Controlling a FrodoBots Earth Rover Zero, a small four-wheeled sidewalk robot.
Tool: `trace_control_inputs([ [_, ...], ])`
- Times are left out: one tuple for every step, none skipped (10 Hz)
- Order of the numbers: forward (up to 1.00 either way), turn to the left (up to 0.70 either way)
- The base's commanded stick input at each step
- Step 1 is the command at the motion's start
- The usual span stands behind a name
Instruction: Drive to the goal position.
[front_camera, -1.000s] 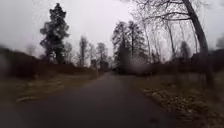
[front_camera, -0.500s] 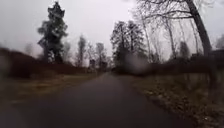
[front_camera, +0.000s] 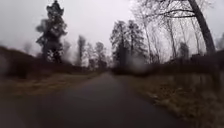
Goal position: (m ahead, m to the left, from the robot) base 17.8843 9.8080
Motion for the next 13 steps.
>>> trace_control_inputs([
  [0.70, 0.00],
  [0.70, 0.00],
  [0.70, 0.00],
  [0.70, 0.00],
  [0.70, 0.00],
  [0.70, 0.00],
  [0.70, 0.00],
  [0.70, 0.00],
  [0.70, 0.06],
  [0.70, 0.21],
  [0.70, 0.34],
  [0.70, 0.00],
  [0.70, 0.00],
])
